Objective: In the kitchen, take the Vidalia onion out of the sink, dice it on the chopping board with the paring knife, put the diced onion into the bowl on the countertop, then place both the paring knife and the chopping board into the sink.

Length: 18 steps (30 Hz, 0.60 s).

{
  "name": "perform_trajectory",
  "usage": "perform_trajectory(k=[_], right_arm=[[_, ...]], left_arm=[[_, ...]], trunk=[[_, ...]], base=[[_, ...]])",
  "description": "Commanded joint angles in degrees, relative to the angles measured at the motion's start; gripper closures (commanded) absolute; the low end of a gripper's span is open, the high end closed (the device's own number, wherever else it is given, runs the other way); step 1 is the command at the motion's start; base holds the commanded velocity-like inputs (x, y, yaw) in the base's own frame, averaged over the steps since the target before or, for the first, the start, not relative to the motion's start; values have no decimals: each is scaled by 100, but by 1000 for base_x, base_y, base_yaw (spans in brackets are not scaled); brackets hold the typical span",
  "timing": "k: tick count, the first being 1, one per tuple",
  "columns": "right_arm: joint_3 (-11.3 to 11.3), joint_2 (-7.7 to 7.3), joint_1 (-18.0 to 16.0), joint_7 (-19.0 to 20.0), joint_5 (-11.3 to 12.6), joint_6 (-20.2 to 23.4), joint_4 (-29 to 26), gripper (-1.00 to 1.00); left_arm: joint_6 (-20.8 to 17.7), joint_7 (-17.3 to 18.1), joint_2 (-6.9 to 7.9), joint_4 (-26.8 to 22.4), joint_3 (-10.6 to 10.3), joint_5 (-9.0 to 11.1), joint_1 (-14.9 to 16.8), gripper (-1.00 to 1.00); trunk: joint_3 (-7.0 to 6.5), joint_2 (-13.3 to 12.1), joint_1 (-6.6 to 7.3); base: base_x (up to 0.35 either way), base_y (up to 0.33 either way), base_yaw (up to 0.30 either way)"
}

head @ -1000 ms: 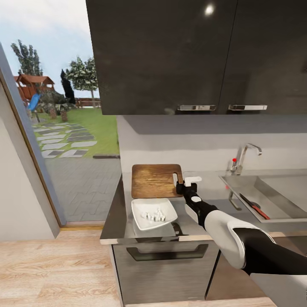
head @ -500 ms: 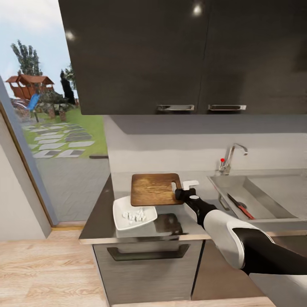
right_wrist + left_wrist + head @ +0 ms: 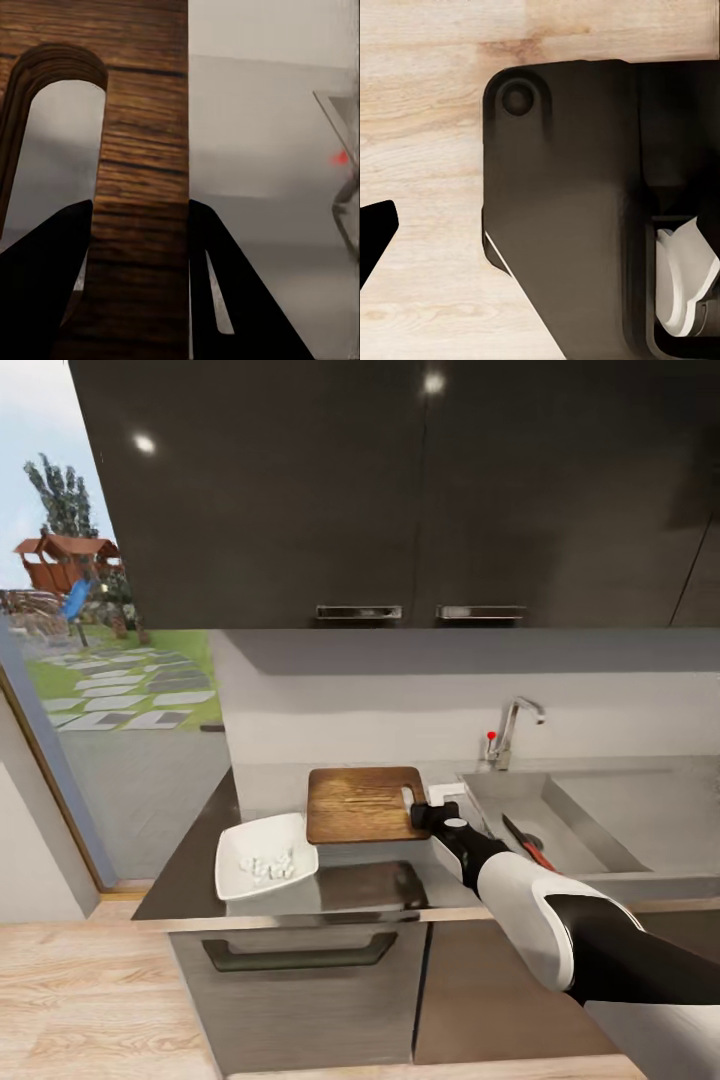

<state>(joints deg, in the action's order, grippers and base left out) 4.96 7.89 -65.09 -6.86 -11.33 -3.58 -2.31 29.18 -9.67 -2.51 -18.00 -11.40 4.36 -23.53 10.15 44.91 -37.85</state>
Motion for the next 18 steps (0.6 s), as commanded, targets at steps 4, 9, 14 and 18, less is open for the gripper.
perform_trajectory(k=[4,9,14,18], right_arm=[[93,2,-8,-8,-62,-20,2,100],[93,2,-10,-8,-62,-20,2,100],[93,2,-9,-8,-62,-20,2,100],[93,4,-9,-8,-62,-20,2,100]], left_arm=[[8,-35,5,-10,-49,47,-2,-100],[8,-35,5,-10,-48,44,-2,-100],[8,-36,4,-10,-46,44,-2,-100],[8,-35,2,-10,-48,46,-1,-100]], trunk=[[7,7,-1],[7,7,-1],[7,7,-1],[7,7,-1]], base=[[0,-308,0],[0,-308,0],[0,-309,0],[0,-309,0]])
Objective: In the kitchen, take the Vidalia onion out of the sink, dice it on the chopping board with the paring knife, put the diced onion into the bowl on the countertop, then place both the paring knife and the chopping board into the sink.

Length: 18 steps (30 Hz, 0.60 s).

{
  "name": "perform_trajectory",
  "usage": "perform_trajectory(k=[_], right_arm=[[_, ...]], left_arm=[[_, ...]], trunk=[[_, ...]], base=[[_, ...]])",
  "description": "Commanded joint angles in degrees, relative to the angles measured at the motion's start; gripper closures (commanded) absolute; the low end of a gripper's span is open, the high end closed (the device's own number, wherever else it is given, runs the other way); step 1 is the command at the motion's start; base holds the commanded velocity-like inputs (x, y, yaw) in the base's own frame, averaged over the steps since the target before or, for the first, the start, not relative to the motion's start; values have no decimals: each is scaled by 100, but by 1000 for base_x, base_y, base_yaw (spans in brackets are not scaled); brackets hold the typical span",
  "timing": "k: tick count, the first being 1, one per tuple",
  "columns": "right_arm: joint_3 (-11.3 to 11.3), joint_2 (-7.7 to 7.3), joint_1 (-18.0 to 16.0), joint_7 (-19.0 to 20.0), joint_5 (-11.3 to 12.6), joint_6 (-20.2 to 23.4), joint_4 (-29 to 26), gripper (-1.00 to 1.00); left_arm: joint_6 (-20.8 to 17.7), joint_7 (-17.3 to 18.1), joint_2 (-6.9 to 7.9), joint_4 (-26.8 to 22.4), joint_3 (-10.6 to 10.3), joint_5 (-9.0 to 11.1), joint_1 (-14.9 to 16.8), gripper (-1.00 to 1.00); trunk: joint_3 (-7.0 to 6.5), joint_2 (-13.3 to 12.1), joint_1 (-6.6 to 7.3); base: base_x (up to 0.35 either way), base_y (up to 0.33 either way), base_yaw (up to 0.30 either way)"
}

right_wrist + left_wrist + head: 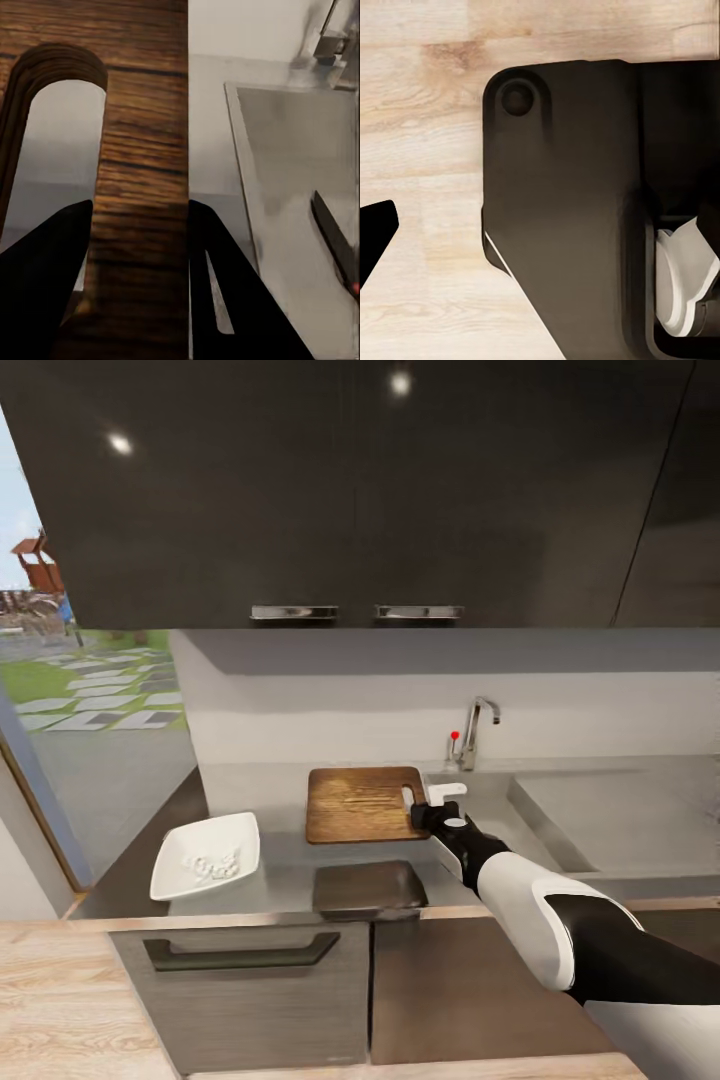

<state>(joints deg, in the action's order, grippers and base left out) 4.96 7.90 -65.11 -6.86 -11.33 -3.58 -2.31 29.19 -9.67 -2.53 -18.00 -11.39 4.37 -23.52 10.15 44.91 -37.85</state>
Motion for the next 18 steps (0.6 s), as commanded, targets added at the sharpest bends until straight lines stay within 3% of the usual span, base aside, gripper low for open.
perform_trajectory(k=[1,13,18], right_arm=[[89,1,-8,-8,-62,-20,2,100],[85,9,-9,-8,-62,-20,2,100],[85,6,-6,-8,-62,-20,2,100]], left_arm=[[8,-35,5,-10,-48,46,-2,-100],[10,-35,7,-10,-49,46,-3,-100],[39,-42,3,-38,-52,38,-4,-100]], trunk=[[7,6,-1],[7,6,-1],[7,6,-1]], base=[[0,-308,0],[0,-305,0],[-123,-60,0]])
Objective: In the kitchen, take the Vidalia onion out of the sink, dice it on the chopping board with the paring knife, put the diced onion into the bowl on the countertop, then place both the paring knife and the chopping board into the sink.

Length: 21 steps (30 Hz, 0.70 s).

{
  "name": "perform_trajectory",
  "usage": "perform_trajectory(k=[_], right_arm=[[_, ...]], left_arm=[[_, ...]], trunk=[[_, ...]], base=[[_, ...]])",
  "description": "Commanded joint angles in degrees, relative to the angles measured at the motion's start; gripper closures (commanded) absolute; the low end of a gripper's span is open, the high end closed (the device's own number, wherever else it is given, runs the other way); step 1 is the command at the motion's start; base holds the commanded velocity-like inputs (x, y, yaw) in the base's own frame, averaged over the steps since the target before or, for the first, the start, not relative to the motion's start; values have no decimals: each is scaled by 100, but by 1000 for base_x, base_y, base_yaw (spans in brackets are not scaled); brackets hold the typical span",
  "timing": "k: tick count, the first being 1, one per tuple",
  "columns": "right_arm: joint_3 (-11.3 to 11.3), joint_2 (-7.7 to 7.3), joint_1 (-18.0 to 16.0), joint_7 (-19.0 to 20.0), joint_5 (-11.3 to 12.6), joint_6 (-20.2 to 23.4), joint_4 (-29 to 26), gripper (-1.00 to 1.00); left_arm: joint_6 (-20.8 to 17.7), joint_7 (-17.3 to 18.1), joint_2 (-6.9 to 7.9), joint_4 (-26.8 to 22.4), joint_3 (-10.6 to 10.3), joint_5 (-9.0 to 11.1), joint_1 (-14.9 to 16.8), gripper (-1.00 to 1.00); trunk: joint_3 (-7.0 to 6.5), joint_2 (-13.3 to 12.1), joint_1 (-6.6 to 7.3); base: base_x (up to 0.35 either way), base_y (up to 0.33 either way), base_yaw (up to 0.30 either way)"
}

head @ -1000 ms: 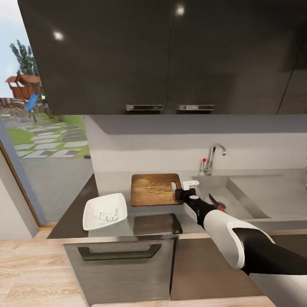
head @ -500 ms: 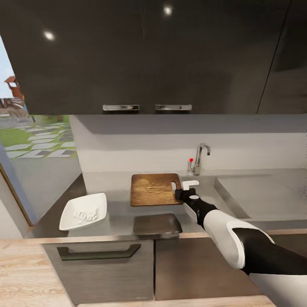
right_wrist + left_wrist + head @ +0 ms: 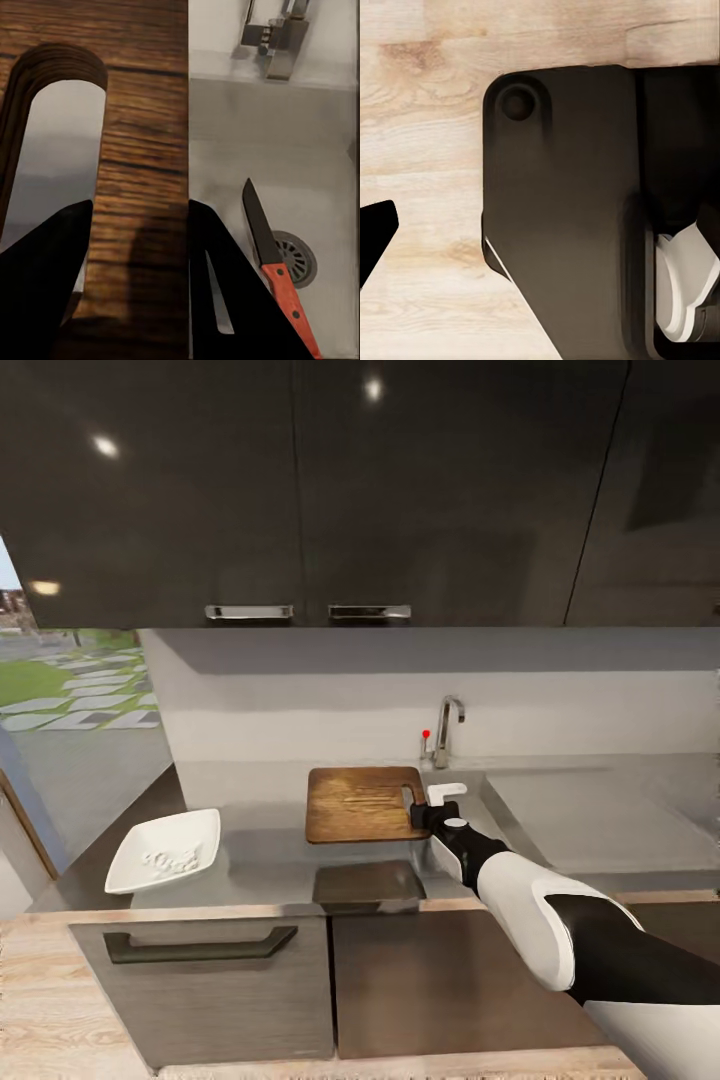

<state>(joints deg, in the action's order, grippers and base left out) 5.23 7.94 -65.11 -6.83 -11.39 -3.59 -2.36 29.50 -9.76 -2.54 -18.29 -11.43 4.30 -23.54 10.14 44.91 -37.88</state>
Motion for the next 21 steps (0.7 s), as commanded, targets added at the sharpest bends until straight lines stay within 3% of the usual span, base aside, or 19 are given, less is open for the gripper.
perform_trajectory(k=[1,21], right_arm=[[57,1,-8,-12,-56,-19,8,100],[48,6,-10,-12,-56,-28,8,100]], left_arm=[[10,-34,2,-15,-48,45,-1,-100],[-32,-40,-26,1,-43,54,-1,-100]], trunk=[[8,7,1],[-316,-715,397]], base=[[-187,-7,0],[-10,0,0]])
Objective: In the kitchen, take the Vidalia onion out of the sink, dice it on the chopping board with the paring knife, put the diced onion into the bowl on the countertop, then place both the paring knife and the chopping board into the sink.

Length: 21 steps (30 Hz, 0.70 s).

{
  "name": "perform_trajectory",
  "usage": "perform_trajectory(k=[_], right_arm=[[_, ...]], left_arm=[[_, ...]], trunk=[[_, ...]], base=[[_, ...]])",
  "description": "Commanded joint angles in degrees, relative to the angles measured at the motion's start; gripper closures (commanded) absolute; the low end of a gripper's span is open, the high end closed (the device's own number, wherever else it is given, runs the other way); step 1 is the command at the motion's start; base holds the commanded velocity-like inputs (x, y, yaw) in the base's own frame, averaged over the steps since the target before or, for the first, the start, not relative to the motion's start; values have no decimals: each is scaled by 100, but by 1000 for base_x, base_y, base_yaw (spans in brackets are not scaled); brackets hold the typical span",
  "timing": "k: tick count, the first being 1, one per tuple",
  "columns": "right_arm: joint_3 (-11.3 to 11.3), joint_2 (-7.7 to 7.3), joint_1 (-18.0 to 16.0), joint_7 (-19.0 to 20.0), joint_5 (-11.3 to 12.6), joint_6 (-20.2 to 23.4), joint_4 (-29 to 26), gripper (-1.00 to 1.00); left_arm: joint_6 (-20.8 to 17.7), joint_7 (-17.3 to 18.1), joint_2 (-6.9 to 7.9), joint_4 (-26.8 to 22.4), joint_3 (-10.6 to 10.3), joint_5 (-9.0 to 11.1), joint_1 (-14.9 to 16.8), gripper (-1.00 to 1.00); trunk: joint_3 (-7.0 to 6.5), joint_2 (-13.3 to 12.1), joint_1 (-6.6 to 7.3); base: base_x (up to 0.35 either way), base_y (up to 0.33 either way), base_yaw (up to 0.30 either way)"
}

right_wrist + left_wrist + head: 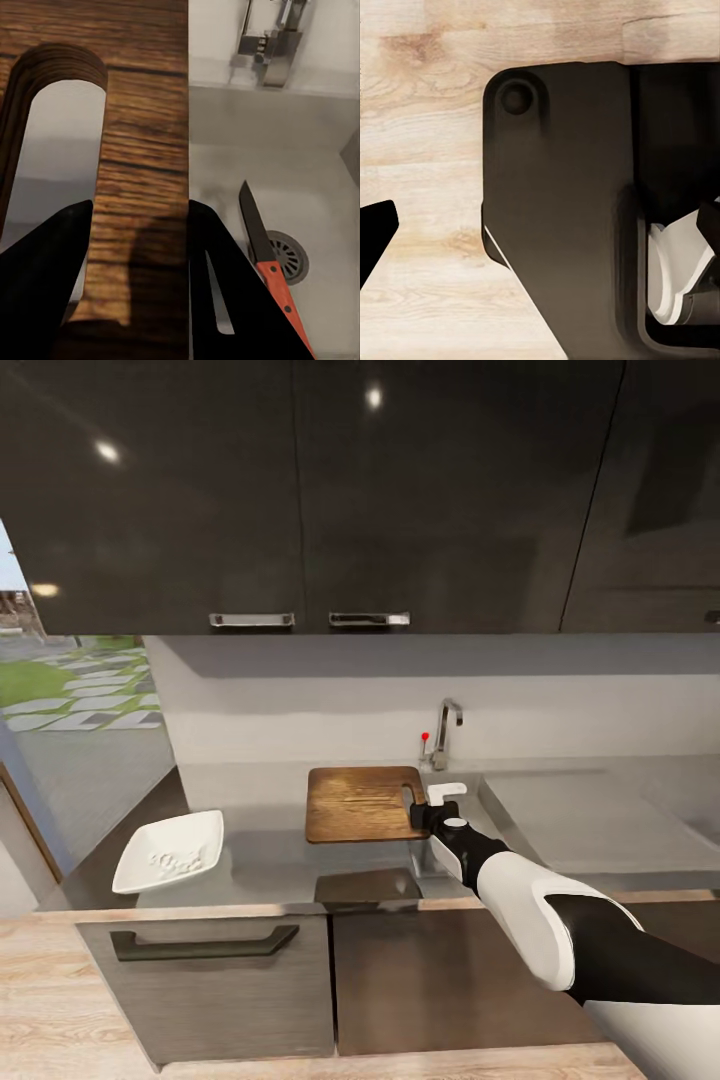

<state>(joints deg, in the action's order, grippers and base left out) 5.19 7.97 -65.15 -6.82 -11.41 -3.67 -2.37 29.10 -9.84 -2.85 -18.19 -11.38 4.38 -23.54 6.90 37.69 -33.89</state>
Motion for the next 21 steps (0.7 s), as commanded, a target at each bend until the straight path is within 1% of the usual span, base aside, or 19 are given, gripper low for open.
perform_trajectory(k=[1,7,8,10,12,14,16,21], right_arm=[[52,3,-5,-12,-54,-19,9,100],[61,1,-4,-26,-54,35,9,100],[65,2,-4,-28,-54,160,9,100],[74,8,-4,-26,-54,758,-37,100],[76,21,-4,-22,-54,1315,-259,100],[76,27,-3,-21,-48,1678,-462,100],[78,28,-4,-15,-46,1895,-519,100],[79,29,-3,-12,-33,2134,-550,100]], left_arm=[[8,-31,4,-9,-48,45,-1,-100],[8,-30,5,-9,-48,45,-2,-100],[8,-30,6,-9,-48,45,-2,-100],[8,-28,4,-9,-48,45,-2,-100],[8,-28,3,-9,-48,45,-1,-100],[8,-27,3,-9,-48,45,-1,-100],[8,-27,4,-9,-48,45,2,-100],[8,-27,4,-9,-48,45,-1,-100]], trunk=[[-10,-34,20],[-118,-274,152],[-136,-315,174],[-171,-395,218],[-207,-475,262],[-243,-555,306],[-279,-635,350],[-369,-836,460]], base=[[0,0,0],[0,0,0],[0,0,0],[0,0,0],[0,0,0],[0,0,0],[0,0,0],[0,0,0]])
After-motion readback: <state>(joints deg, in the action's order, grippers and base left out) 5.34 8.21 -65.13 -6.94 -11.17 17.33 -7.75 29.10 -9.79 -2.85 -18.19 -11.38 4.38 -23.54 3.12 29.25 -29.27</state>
